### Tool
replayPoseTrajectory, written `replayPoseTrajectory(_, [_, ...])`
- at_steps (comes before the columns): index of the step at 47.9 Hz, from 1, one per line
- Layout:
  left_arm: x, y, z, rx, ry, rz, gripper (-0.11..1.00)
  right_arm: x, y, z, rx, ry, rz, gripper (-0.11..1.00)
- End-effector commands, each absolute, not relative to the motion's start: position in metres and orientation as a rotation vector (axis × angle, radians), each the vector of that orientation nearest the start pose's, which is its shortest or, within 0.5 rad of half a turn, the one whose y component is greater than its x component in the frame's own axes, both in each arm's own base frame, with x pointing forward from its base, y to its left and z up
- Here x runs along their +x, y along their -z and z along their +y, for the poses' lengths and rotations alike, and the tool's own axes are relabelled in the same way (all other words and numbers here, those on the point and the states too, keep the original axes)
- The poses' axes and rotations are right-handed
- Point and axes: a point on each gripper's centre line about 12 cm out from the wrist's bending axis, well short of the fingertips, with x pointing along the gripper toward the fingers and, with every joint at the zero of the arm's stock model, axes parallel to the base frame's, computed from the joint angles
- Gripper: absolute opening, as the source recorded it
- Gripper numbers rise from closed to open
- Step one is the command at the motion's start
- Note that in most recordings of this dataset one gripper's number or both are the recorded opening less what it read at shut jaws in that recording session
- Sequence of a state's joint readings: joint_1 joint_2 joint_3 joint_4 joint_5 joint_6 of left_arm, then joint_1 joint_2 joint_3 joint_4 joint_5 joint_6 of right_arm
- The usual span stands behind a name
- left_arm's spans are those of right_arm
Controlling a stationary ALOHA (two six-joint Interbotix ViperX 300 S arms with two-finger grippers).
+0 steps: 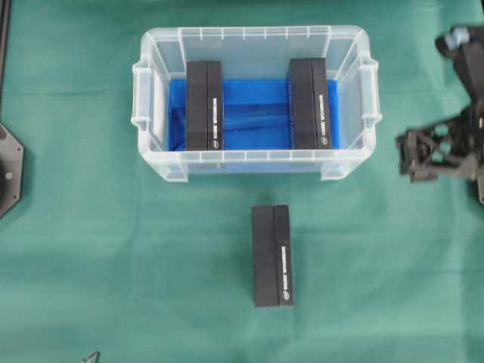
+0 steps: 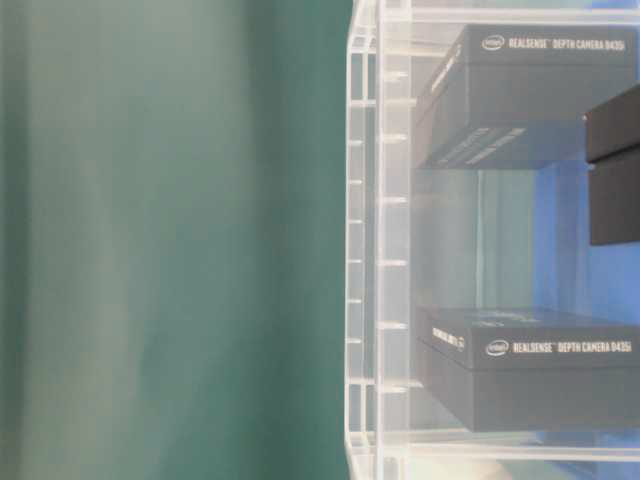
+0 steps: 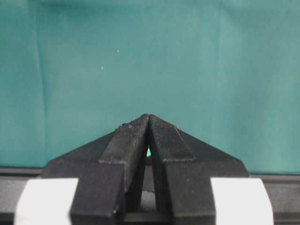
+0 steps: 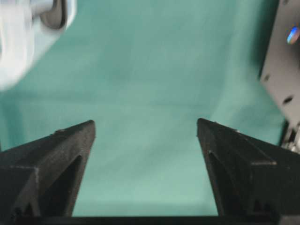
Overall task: Take the box out of the case with the right arm.
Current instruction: 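Withdraw the right gripper up and to the right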
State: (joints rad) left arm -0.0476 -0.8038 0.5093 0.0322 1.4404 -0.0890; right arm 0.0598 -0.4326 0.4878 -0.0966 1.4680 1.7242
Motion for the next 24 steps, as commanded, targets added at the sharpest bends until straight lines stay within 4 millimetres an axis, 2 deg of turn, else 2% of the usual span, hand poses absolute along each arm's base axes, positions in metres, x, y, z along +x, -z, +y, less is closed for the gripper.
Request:
replayPoseTrajectory(1, [0.163, -0.365, -0.003, -0.03, -0.039, 1.121, 0.0, 0.23, -0.297, -0.017, 1.247, 1.264, 1.026, 0.87])
replayPoseTrajectory(6, [0.163, -0.365, -0.003, -0.03, -0.039, 1.121, 0.0, 0.227, -0.297, -0.041, 1.225, 1.268, 1.031, 0.87])
replayPoseTrajectory(15, [0.164, -0.365, -0.003, -0.029, -0.038, 1.121, 0.0, 0.221, -0.298, -0.072, 1.212, 1.268, 1.022, 0.87])
replayPoseTrajectory(24, [0.164, -0.365, -0.003, -0.029, -0.038, 1.121, 0.0, 0.219, -0.296, -0.086, 1.202, 1.267, 1.025, 0.87])
